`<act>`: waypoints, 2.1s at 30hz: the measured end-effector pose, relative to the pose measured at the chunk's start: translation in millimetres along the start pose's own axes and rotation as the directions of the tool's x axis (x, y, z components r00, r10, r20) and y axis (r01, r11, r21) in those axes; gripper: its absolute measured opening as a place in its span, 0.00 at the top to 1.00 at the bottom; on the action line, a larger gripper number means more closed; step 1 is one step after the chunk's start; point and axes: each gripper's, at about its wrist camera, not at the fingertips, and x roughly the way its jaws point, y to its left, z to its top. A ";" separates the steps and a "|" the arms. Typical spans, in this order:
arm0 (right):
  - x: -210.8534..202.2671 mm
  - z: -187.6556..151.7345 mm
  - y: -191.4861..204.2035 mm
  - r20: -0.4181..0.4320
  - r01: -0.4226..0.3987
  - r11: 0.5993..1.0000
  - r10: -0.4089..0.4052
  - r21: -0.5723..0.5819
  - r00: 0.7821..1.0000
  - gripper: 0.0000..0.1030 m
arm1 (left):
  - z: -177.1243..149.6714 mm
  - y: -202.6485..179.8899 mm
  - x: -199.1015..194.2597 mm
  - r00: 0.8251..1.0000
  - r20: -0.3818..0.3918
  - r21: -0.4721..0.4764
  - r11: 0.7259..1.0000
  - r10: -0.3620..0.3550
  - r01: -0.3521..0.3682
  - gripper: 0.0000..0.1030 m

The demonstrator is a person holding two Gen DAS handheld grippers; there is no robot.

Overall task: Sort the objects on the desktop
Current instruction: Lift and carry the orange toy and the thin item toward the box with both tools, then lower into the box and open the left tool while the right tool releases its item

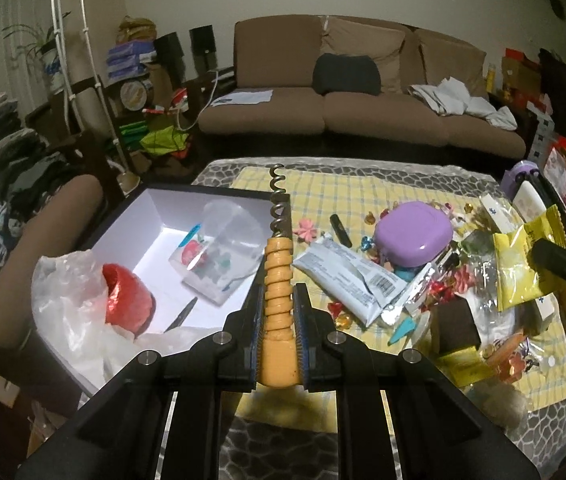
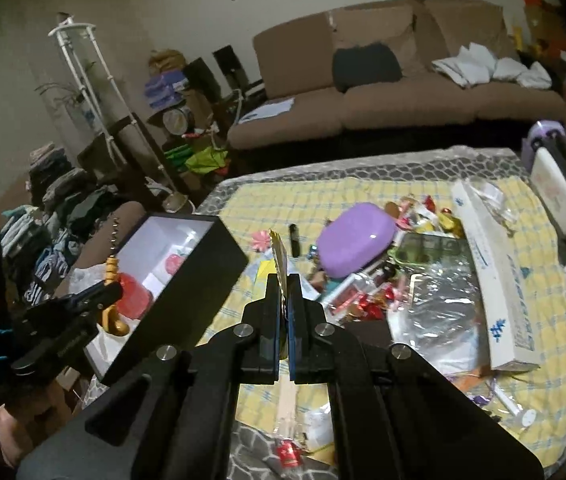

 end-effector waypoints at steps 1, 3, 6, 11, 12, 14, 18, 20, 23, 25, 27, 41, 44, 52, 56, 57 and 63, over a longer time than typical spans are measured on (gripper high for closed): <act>-0.2 0.2 4.0 0.000 -0.003 1.000 0.003 -0.009 1.000 0.97 | -0.6 1.6 -0.4 1.000 -0.001 -0.003 1.000 0.003 -0.003 0.87; -0.7 0.7 14.3 0.002 -0.012 1.000 0.012 -0.028 1.000 0.97 | -1.4 7.8 -2.4 1.000 0.000 -0.015 1.000 0.007 -0.007 0.87; 0.5 -0.8 28.5 -0.003 -0.027 0.998 0.027 -0.053 1.000 0.97 | -2.4 15.4 -7.6 1.000 0.007 -0.026 1.000 0.014 -0.013 0.87; 0.9 -1.8 48.0 -0.002 -0.045 0.996 0.045 -0.083 0.999 0.97 | -4.5 29.9 -14.7 1.000 0.011 -0.044 0.999 0.029 -0.028 0.87; 0.3 -1.5 51.4 0.003 -0.056 0.995 0.057 -0.087 0.998 0.97 | -4.5 31.5 -15.8 0.999 0.011 -0.046 0.998 0.032 -0.031 0.87; -0.7 -1.3 57.0 0.007 -0.081 0.993 0.082 -0.091 0.997 0.97 | -5.5 39.0 -19.1 0.999 0.014 -0.056 0.998 0.041 -0.040 0.87; 0.7 -1.9 72.5 0.000 -0.098 0.988 0.099 -0.118 0.995 0.97 | -8.3 51.2 -25.0 0.998 0.017 -0.072 0.996 0.054 -0.053 0.87; 2.4 -3.3 82.1 -0.007 -0.107 0.985 0.107 -0.134 0.994 0.97 | -10.1 57.4 -27.6 0.998 0.017 -0.077 0.995 0.062 -0.061 0.87; 2.9 -6.6 96.4 -0.012 -0.118 0.980 0.118 -0.162 0.993 0.97 | -12.8 67.8 -32.0 0.997 0.018 -0.086 0.993 0.077 -0.075 0.87; 1.7 -9.0 104.9 -0.013 -0.128 0.976 0.128 -0.176 0.992 0.97 | -14.5 75.7 -35.4 0.996 0.019 -0.096 0.992 0.084 -0.082 0.87; -1.9 -10.5 115.0 -0.006 -0.142 0.972 0.143 -0.187 0.990 0.97 | -16.8 83.0 -40.2 0.996 0.022 -0.103 0.991 0.089 -0.087 0.87; -7.0 -27.1 192.5 -0.040 -0.346 0.895 0.349 -0.283 0.936 0.97 | -44.5 156.0 -65.1 0.971 -0.013 -0.166 0.957 0.240 -0.239 0.87; -6.7 -32.1 205.7 -0.054 -0.371 0.880 0.372 -0.297 0.927 0.97 | -48.4 163.7 -67.5 0.968 -0.016 -0.176 0.953 0.249 -0.248 0.87; -4.8 -36.5 213.7 -0.070 -0.417 0.862 0.416 -0.288 0.907 0.97 | -52.1 173.1 -73.3 0.967 -0.013 -0.183 0.950 0.256 -0.254 0.87; -3.2 -36.6 215.1 -0.073 -0.429 0.857 0.427 -0.284 0.901 0.97 | -54.0 176.6 -72.2 0.965 -0.017 -0.189 0.947 0.262 -0.260 0.87; -1.2 -37.5 216.3 -0.077 -0.429 0.857 0.426 -0.285 0.902 0.97 | -54.2 178.0 -70.8 0.965 -0.020 -0.190 0.946 0.262 -0.261 0.87; 23.1 -40.8 220.8 -0.127 -0.477 0.844 0.460 -0.245 0.879 0.97 | -53.2 181.0 -63.2 0.968 -0.035 -0.219 0.943 0.248 -0.250 0.87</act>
